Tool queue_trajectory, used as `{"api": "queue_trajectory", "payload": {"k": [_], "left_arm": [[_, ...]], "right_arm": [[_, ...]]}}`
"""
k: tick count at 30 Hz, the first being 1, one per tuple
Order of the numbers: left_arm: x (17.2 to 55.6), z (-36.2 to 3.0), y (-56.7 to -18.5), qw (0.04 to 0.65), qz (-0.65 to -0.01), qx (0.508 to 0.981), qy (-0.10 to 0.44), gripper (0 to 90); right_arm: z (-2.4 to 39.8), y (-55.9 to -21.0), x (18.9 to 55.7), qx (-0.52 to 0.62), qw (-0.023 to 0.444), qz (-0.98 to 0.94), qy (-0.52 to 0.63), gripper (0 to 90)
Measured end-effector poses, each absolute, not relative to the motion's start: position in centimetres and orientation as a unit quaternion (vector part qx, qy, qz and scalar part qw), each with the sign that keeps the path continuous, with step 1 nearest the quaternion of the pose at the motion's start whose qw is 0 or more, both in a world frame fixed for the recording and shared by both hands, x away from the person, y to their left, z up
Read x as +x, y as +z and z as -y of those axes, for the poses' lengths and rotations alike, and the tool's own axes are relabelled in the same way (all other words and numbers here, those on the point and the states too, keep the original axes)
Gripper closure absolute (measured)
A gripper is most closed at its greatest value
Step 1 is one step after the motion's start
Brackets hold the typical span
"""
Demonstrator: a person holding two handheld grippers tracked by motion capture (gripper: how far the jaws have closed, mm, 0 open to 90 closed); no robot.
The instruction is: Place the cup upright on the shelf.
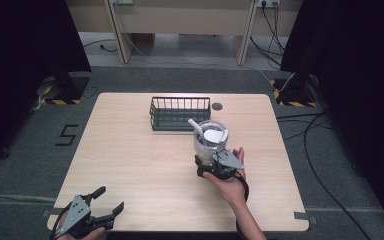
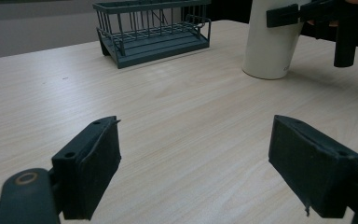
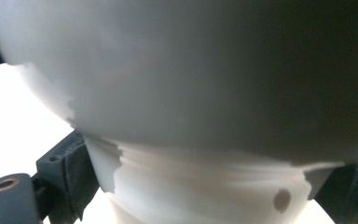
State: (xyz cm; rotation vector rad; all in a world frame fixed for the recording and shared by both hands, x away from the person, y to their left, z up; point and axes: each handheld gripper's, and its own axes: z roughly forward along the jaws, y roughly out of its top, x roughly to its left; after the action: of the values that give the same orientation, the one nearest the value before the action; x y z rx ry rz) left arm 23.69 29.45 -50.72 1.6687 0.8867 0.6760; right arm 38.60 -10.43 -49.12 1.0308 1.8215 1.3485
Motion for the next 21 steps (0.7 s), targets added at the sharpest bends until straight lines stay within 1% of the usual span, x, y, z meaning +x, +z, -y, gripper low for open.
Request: {"api": "queue_trajectory", "payload": {"k": [9,19,21], "left_arm": [[23.71,-29.39,-50.70,0.538,-0.373,0.701,0.284,16.0],[23.61,-29.50,-50.63,0.542,-0.372,0.698,0.283,15.9],[23.65,-29.50,-50.64,0.542,-0.372,0.698,0.283,16.0]], "right_arm": [[10.31,-48.89,38.82,0.398,0.316,-0.693,0.511,10.1],[9.94,-49.06,38.51,0.399,0.331,-0.687,0.509,10.3],[9.96,-48.99,38.50,0.401,0.327,-0.688,0.509,10.3]]}}
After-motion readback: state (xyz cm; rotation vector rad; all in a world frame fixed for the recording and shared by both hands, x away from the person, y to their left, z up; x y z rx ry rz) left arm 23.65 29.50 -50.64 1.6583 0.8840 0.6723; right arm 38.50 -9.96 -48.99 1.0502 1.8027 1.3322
